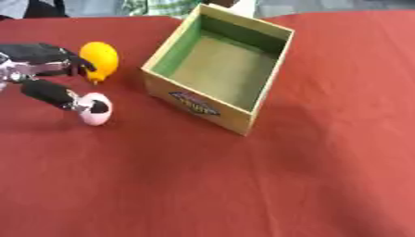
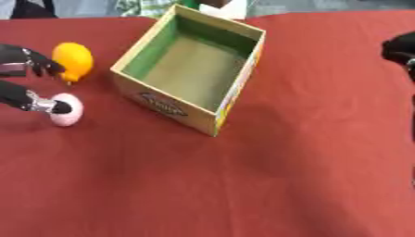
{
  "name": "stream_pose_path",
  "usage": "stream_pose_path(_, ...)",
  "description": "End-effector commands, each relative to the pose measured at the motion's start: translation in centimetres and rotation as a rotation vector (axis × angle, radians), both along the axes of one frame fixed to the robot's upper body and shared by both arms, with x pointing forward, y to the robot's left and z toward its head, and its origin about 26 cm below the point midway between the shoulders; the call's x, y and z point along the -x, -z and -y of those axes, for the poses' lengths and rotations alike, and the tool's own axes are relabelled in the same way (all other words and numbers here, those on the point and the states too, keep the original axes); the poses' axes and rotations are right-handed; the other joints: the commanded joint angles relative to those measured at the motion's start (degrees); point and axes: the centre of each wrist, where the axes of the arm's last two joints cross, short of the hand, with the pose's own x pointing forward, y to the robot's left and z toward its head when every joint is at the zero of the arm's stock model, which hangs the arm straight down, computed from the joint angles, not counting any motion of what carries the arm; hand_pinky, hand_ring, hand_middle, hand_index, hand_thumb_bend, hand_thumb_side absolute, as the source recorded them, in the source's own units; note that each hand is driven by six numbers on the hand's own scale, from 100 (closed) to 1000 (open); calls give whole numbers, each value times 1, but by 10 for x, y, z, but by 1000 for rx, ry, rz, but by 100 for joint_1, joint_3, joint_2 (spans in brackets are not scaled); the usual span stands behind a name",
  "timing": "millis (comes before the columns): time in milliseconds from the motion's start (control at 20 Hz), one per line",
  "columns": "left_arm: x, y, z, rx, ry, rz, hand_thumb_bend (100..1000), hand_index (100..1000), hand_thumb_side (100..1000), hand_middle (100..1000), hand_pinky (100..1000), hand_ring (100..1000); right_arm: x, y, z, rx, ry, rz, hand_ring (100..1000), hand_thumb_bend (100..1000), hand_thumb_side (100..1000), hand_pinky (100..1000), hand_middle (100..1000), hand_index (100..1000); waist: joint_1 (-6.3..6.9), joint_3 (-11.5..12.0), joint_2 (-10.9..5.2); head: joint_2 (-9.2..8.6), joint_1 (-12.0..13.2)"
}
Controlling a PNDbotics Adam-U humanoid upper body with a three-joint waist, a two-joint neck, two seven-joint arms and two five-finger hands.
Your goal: Pick up objects on the table and place them in the box.
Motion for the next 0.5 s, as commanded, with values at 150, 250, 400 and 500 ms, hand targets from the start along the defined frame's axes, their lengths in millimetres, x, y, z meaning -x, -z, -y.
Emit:
stream_pose_path(150,1,-7,-11,-35,-44,-13,575,1000,787,740,662,755,2,-7,1,13,1,24,672,100,955,733,564,796,-3,-5,-84,-68,-11)
stream_pose_path(250,0,-4,-12,-37,-51,-22,556,1000,767,745,658,755,2,-7,0,11,0,23,672,100,956,733,564,796,-7,-7,-79,-74,-10)
stream_pose_path(400,-3,-1,-13,-34,-70,-26,531,1000,749,745,652,754,2,-7,0,9,-1,21,672,100,956,733,564,796,-17,-12,-72,-80,-7)
stream_pose_path(500,-5,2,-14,-39,-88,-29,508,1000,734,742,649,753,2,-6,0,7,-1,21,672,100,956,733,564,796,-24,-20,-68,-84,-6)
